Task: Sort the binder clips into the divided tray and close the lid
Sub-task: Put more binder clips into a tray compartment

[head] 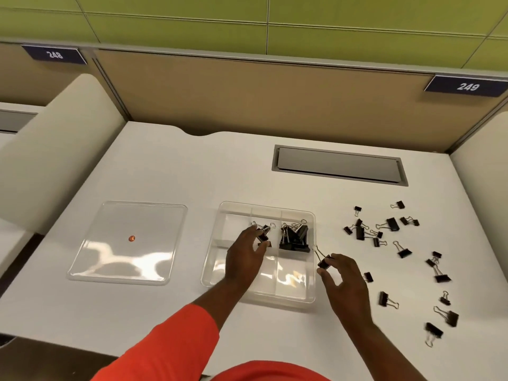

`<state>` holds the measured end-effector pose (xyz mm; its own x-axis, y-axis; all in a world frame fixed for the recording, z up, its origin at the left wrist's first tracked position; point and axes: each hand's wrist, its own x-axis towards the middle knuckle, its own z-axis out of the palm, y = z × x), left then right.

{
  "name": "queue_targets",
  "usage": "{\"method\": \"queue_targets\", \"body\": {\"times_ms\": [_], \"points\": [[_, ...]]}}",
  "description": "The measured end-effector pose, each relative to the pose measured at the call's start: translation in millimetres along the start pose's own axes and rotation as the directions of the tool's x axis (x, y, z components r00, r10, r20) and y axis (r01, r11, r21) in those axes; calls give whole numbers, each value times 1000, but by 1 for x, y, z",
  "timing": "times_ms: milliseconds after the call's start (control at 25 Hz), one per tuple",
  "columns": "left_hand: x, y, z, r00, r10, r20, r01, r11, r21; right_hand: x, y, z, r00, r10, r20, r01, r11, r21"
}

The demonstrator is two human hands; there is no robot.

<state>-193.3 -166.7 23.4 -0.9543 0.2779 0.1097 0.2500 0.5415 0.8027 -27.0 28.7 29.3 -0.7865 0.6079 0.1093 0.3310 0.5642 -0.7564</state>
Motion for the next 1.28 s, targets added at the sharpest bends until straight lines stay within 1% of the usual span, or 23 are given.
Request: {"method": "queue_targets", "body": {"times_ms": [160, 320, 520, 600, 680, 840, 920, 1160, 1280], "points": [[15, -25, -3, 992, 74, 103, -86, 989, 120, 3, -18, 24, 1000, 22, -4, -22, 999, -34], [18, -37, -15, 982, 119, 145, -147, 969, 200, 9, -35, 50, 1000, -28, 9, 28, 997, -70], [14, -51, -27, 971, 139, 192, -183, 955, 233, 24, -59, 86, 993, -99, 61, 104, 992, -75], [13, -54, -30, 971, 144, 191, -189, 950, 247, 33, -69, 96, 993, -85, 81, 89, 995, -46], [13, -54, -34, 972, 144, 185, -188, 950, 249, 41, -75, 103, 991, -75, 107, 82, 995, -63], [13, -51, -37, 972, 135, 195, -185, 945, 268, 42, -73, 101, 968, -146, 206, 190, 959, -209], [12, -50, -39, 969, 126, 211, -184, 941, 283, 36, -69, 94, 958, -166, 232, 228, 934, -275], [-3, -42, -30, 954, 154, 258, -234, 918, 319, 18, -48, 61, 956, -106, 273, 212, 892, -399], [-11, -34, -21, 951, 182, 251, -259, 912, 318, 11, -41, 44, 959, -73, 272, 186, 891, -415]]}}
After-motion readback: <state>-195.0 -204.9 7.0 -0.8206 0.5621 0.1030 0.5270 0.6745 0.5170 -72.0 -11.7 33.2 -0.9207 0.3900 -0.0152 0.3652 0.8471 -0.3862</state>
